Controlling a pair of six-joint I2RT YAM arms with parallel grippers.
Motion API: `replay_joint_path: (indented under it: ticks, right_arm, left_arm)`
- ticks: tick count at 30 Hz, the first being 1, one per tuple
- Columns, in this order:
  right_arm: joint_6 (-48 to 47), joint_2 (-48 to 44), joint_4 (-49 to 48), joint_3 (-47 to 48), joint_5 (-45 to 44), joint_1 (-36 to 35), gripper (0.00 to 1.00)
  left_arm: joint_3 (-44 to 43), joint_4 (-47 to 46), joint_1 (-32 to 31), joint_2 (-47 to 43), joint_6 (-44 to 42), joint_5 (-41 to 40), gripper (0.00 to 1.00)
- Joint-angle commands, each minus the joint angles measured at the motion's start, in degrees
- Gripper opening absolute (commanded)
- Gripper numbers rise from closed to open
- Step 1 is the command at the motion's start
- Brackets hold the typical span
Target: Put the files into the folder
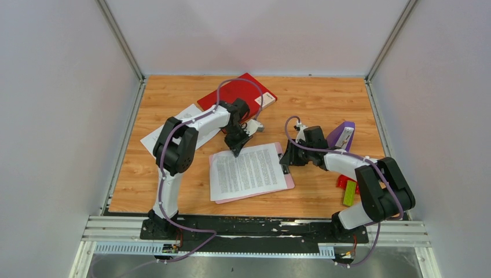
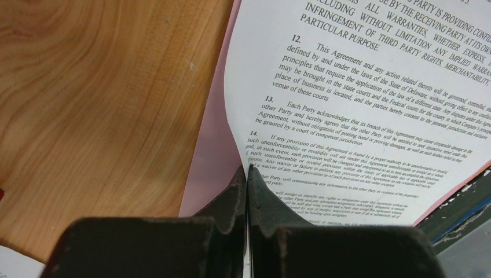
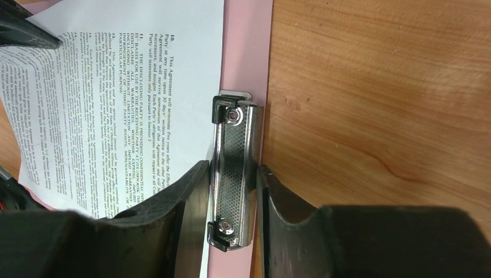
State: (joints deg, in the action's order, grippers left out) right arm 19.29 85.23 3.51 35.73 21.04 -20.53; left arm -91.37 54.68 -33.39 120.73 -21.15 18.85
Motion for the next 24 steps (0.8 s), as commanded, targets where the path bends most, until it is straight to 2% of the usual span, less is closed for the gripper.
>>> replay_joint_path:
  ticks: [1, 17, 24]
  right_arm:
    - [1.14, 1.37, 2.19, -2.28, 1.0, -0.03, 0.0]
    - [3.32, 2.15, 0.77, -2.81, 0.57, -0.06, 0.0]
    - [3.32, 2.48, 0.36, -3.2, 0.32, -0.03, 0.0]
  left_arm:
    - [-2.16, 1.07, -0.24, 0.24, 1.95, -0.31, 0.08]
    - [-3.01, -1.53, -0.2, 1.71, 8.11, 4.4, 0.05]
    - [-2.93, -3.3, -0.19, 2.12, 9.75, 3.81, 0.02]
